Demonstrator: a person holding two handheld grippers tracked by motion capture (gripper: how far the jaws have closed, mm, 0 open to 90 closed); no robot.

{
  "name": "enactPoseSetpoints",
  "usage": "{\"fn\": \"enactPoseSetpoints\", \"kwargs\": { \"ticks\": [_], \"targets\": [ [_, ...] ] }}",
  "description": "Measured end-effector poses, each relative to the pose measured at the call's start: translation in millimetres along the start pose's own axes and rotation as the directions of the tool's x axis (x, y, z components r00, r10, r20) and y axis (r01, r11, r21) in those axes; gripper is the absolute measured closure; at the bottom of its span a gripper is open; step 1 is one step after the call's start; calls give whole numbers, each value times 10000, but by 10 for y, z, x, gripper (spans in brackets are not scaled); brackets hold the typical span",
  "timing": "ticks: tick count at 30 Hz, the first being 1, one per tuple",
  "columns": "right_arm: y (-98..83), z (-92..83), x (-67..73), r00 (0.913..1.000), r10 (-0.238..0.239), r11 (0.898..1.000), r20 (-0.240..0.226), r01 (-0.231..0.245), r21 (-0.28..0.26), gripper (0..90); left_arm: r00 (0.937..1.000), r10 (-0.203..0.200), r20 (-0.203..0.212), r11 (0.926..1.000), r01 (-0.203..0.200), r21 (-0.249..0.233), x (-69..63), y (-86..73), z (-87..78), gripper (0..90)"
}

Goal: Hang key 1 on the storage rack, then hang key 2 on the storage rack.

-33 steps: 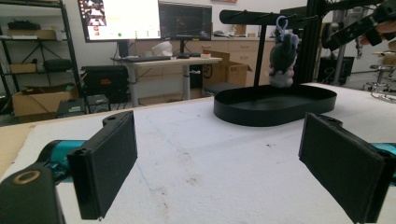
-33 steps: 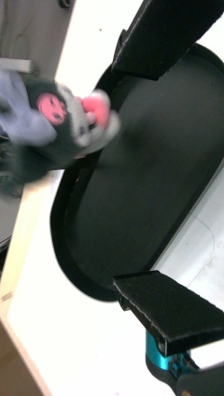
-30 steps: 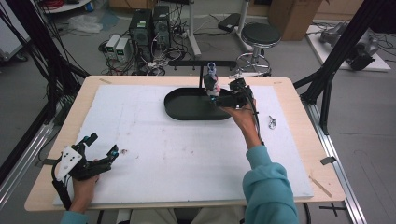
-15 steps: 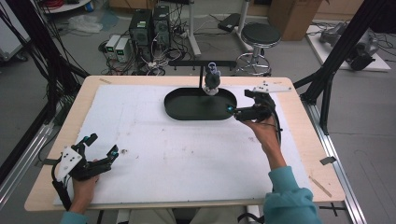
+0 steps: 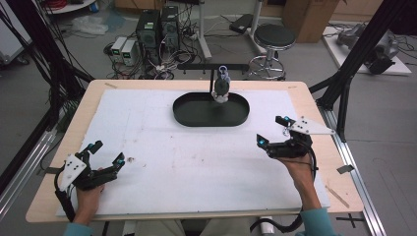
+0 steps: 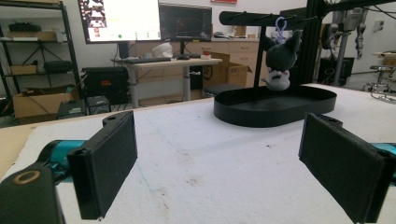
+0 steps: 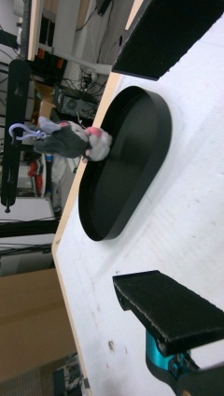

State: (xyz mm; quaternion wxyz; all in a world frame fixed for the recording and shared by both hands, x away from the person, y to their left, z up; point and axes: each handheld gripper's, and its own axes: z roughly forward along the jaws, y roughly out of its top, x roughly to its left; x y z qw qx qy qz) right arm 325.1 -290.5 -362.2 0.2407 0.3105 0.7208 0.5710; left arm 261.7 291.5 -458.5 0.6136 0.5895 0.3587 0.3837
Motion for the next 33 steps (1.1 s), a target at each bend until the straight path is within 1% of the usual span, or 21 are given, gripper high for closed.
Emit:
{"fn": "enactPoseSetpoints", "kwargs": {
  "ticks": [3,5,6,9,12,13,14,16,17,21,24,25,27,28,31,33],
  "targets": [
    [-111,-80,-24,9999,82,9999,57,-82,-60,7,10000,6,3,10000,-6,8,0,0,0,119],
    [-165,-118,-41,9998,53,10000,189,-51,-72,7,10000,-10,-1,10000,10,0,0,0,0,119],
    [-186,-138,-45,9997,153,9998,199,-150,-130,7,10000,-16,0,10000,16,-1,1,0,0,119],
    [-220,-179,-64,9994,259,9995,248,-255,-170,7,10000,-13,-3,10000,13,-29,-4,-1,1,119],
    [-222,-211,-63,9992,337,9992,234,-332,-241,7,10000,3,-3,10000,-3,-10,-2,-1,-2,119],
    [-221,-223,-68,9995,227,9993,233,-220,-312,7,10000,13,5,10000,-13,-2,-2,-1,-3,119],
    [-221,-235,-60,9993,295,9992,248,-288,-283,7,10000,6,-3,10000,-6,-9,-2,-1,-2,119],
    [-215,-250,-66,9994,245,9990,231,-236,-380,7,10000,-15,-8,10000,15,-15,-2,-1,-2,119],
    [-211,-259,-65,9992,309,9989,242,-300,-363,7,10000,-3,-1,10000,3,-11,-1,-1,-2,119],
    [-179,-277,-90,9993,235,9986,282,-222,-473,7,10000,-49,-8,10000,49,-40,-3,-1,0,119],
    [-153,-284,-90,9992,321,9985,256,-309,-445,6,10000,-45,-3,10000,45,-31,-2,-1,0,119],
    [-145,-283,-98,9993,232,9987,290,-219,-469,7,10000,-48,-9,10000,48,-39,-3,-1,0,118],
    [-131,-284,-99,9990,329,9985,287,-316,-447,7,10000,-40,-6,10000,40,-35,-3,-1,-1,119],
    [-124,-280,-111,9992,256,9986,317,-241,-476,7,10000,0,-2,10000,0,-6,-1,-1,-3,119],
    [-109,-273,-140,9988,323,9984,367,-305,-479,6,10000,-34,-11,10000,34,-31,-3,-1,-1,119],
    [-102,-266,-171,9986,357,9987,390,-343,-365,7,10000,-35,-3,10000,35,-29,-2,-1,-1,118]
  ]
}}
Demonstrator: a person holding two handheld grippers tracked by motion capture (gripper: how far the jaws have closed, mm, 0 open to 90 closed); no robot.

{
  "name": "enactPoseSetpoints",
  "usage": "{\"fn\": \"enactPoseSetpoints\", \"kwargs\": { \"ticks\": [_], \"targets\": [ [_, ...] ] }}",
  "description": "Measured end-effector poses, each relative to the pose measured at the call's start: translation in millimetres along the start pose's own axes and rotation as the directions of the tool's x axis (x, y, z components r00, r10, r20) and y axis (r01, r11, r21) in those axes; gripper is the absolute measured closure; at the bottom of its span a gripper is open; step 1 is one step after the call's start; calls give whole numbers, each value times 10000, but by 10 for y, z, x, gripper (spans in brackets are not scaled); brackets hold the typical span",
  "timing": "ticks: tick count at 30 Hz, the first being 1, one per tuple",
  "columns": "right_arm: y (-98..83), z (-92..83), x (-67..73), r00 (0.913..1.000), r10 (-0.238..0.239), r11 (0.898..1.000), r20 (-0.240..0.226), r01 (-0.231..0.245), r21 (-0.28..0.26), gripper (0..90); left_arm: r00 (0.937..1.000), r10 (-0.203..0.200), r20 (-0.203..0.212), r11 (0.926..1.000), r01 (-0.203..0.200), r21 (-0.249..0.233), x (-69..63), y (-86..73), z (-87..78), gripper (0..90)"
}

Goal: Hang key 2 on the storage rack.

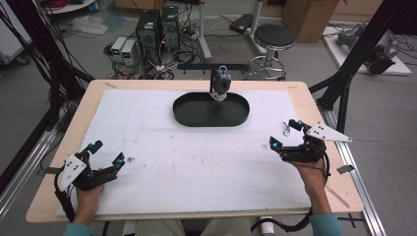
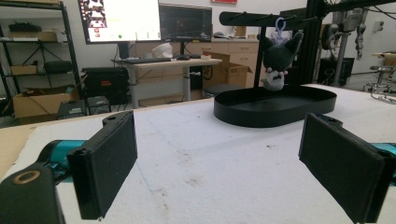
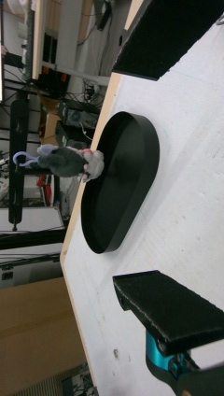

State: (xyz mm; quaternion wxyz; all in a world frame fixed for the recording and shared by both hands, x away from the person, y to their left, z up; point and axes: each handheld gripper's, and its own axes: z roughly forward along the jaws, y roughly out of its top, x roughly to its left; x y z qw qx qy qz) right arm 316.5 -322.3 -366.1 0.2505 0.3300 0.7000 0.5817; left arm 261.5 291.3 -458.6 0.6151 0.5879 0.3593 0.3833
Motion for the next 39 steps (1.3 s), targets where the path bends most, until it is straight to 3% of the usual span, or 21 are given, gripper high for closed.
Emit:
{"fn": "enactPoseSetpoints", "kwargs": {
  "ticks": [6,11,17,22,28,33,39],
  "targets": [
    [61,52,-108,10000,1,9990,94,-5,443,7,10000,-10,-6,10000,10,-16,-1,-1,2,118],
    [136,106,-217,9990,-79,9959,441,39,903,7,10000,-17,1,10000,17,-6,1,-1,1,119],
    [228,209,-393,9973,-197,9839,713,67,1788,7,10000,-10,-17,10000,10,-6,2,0,1,118],
    [272,326,-535,9939,-397,9701,1026,137,2424,7,10000,5,-5,10000,-5,-4,3,0,1,119],
    [262,477,-699,9936,65,9527,1128,-404,3012,7,10000,9,-6,10000,-9,-4,2,0,0,118],
    [238,595,-789,9910,86,9378,1335,-543,3429,7,10000,-12,0,10000,12,-9,1,0,1,119],
    [212,705,-938,9827,253,9097,1836,-988,4033,8,10000,27,6,10000,-27,15,2,0,-1,118]
  ]
}}
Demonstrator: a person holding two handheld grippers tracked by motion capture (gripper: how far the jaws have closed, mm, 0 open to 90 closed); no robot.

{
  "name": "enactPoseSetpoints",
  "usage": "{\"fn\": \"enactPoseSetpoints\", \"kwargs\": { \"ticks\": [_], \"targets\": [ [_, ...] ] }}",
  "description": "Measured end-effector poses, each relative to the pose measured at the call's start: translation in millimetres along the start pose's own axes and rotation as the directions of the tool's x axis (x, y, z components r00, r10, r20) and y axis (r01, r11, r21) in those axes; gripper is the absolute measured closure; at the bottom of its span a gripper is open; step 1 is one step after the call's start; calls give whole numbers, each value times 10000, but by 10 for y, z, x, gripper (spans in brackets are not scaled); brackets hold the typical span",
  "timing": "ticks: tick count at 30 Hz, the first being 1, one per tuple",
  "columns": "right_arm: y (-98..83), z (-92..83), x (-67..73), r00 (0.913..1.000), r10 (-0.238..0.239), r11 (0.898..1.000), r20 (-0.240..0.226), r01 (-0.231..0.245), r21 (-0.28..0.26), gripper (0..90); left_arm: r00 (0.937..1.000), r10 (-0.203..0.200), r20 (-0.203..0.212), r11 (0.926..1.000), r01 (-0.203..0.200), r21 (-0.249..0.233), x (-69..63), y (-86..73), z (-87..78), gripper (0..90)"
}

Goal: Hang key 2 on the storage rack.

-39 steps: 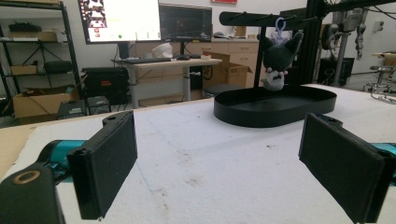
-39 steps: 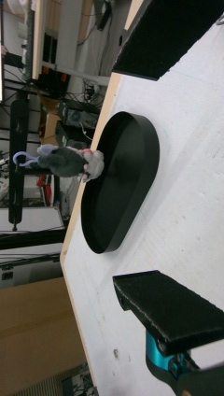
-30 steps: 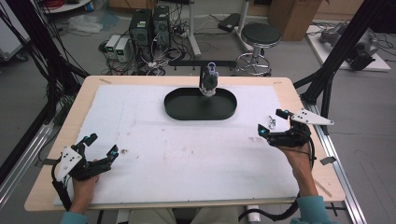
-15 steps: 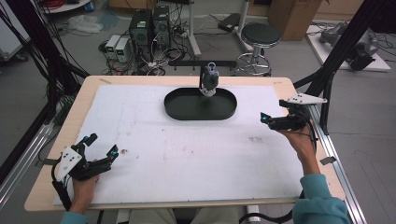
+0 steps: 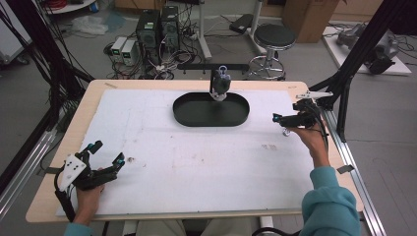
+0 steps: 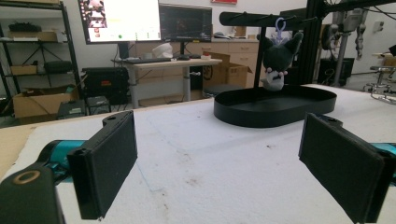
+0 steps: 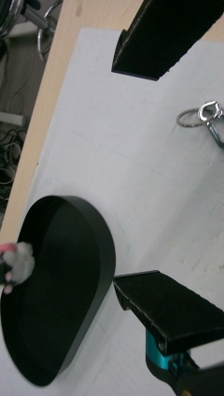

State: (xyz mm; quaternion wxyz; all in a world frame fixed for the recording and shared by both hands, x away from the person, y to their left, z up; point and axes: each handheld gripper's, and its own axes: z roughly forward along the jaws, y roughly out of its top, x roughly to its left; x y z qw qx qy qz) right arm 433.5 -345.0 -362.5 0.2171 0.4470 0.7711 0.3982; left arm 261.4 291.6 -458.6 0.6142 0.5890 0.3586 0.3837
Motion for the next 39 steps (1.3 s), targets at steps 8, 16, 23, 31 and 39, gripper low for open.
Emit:
{"fn": "enactPoseSetpoints", "kwargs": {
  "ticks": [8,16,23,31,39],
  "targets": [
    [47,163,-77,9988,-206,9947,449,160,1012,49,10000,-31,-5,10000,31,-28,-1,0,1,119],
    [10,284,-108,9962,-303,9853,812,161,1702,55,10000,-34,-15,10000,34,-63,0,-1,-2,119],
    [-51,375,-202,9965,255,9729,792,-429,2274,165,10000,-50,-19,10000,50,-63,0,-1,-1,118],
    [-115,462,-271,9941,518,9497,955,-787,3032,289,10000,-50,-8,10000,50,-63,1,-1,-1,119],
    [-135,499,-288,9920,327,9353,1219,-733,3462,451,10000,-54,-8,10000,54,-62,1,-1,-1,119]
  ]
}}
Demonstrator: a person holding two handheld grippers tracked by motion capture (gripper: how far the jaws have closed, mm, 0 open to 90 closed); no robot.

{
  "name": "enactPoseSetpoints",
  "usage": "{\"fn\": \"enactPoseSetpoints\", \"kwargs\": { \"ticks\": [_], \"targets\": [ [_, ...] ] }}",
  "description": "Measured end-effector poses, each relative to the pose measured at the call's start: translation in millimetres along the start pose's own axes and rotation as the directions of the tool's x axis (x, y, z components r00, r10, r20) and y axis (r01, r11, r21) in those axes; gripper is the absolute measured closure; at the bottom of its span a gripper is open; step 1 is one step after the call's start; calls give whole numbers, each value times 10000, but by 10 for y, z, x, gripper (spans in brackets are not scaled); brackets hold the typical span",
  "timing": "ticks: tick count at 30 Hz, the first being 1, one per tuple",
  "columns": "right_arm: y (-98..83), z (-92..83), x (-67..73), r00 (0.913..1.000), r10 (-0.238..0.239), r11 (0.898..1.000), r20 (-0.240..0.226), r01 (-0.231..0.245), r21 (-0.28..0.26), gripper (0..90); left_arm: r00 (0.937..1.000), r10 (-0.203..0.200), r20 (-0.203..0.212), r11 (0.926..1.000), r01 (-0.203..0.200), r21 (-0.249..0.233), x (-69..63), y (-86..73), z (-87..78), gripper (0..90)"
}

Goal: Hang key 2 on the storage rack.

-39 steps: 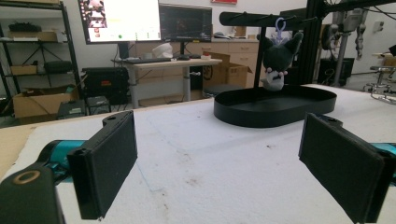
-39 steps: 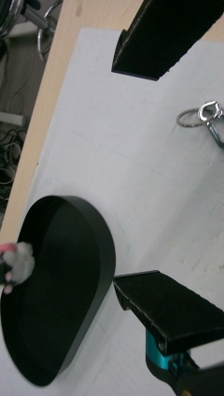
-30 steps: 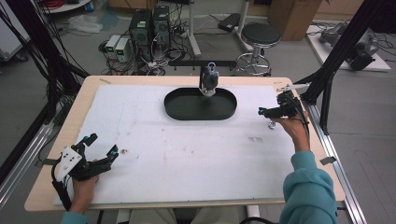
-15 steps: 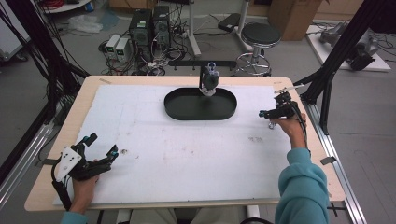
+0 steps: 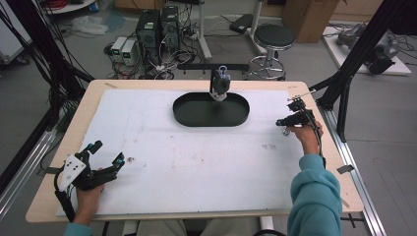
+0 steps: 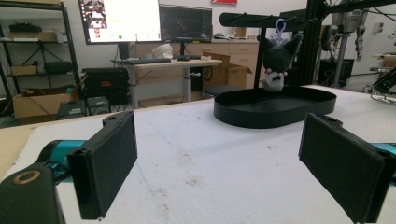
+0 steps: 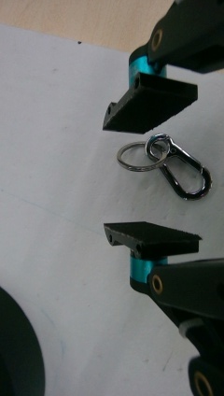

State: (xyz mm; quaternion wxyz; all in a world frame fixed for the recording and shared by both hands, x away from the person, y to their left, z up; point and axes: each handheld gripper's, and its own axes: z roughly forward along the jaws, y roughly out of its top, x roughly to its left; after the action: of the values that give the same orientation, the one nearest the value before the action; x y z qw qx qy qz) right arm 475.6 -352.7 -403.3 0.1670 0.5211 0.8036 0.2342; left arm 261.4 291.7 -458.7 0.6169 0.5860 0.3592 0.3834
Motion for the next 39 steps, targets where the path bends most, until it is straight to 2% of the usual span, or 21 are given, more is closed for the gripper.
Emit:
{"fn": "enactPoseSetpoints", "kwargs": {
  "ticks": [2,9,14,22,32,39],
  "targets": [
    [-2,14,6,9999,-88,9997,140,84,233,475,10000,6,-7,10000,-6,2,-1,0,0,119],
    [-2,46,14,9975,-295,9985,643,264,475,585,10000,-5,-6,10000,5,-1,0,0,0,119],
    [-11,84,19,9959,-438,9964,786,379,759,622,10000,-2,0,10000,2,-4,1,0,0,119],
    [-9,83,20,9924,-532,9961,1112,450,754,705,10000,3,4,10000,-3,-4,0,0,0,118],
    [-15,70,18,9918,-337,9960,1233,230,867,817,10000,11,-11,10000,-11,-9,-1,-1,0,118],
    [-17,60,4,9910,-370,9960,1289,261,854,818,10000,6,-8,10000,-6,-3,-1,0,0,119]
  ]
}}
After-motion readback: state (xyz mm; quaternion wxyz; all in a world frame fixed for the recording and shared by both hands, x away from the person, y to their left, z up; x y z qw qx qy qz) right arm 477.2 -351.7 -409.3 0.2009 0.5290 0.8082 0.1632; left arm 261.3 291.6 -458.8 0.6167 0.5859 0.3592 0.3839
